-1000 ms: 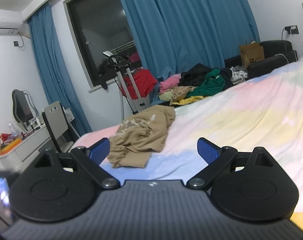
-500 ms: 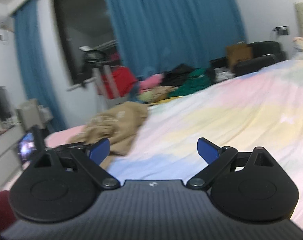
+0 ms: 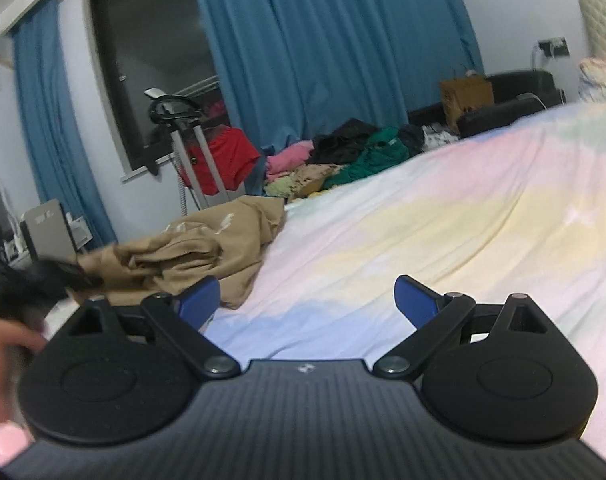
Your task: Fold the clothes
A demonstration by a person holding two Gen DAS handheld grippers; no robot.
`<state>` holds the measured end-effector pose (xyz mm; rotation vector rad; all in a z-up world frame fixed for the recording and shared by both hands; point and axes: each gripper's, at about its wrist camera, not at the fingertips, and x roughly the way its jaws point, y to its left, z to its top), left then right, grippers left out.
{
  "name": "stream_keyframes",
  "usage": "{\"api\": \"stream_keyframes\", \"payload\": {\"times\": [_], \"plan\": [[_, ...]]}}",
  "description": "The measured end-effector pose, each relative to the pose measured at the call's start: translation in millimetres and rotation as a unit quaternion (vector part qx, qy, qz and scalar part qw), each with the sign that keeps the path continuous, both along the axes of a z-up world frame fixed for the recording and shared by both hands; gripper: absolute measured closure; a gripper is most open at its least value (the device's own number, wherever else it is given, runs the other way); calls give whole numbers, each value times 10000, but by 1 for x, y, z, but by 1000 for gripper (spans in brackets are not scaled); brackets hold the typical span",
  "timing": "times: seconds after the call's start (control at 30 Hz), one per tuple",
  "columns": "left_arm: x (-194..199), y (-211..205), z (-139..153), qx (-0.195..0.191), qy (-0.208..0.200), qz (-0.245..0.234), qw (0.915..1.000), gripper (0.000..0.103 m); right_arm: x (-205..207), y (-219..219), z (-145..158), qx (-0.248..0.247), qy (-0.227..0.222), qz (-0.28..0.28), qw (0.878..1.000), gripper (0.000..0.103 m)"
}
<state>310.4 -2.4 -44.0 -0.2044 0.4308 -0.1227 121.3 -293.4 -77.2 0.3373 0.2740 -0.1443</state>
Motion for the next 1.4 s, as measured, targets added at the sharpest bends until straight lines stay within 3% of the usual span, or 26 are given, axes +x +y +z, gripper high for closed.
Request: {"api": "stream_keyframes", "payload": {"times": [0.17, 0.33, 0.53, 0.67, 0.93, 1.1, 1.4], "plan": [[-91, 16, 49, 32, -662, -417, 9969, 96, -14, 11, 10, -362, -93, 71, 9993, 7], [-190, 38, 92, -271, -1253, -595, 9900, 96, -31, 30, 22, -671, -156, 348, 9970, 7], [-266, 72, 121, -116, -2065, -188, 9782, 96, -53, 49, 35, -699, -92, 763, 9946, 7], [-279, 82, 106, -103, -2029, 140, 9790, 95, -60, 72, 27, -814, 141, 1259, 9886, 7], [-282, 97, 58, -331, -1561, 498, 9859, 94, -49, 129, -13, -1281, 841, 2283, 9615, 8], [-271, 126, 43, -877, -1540, 838, 9806, 94, -20, 163, -26, -1585, 1054, 2775, 9417, 23], [-235, 159, 30, -1149, -1709, 710, 9760, 93, 47, 212, -58, -2182, 1220, 2608, 9325, 24]]}}
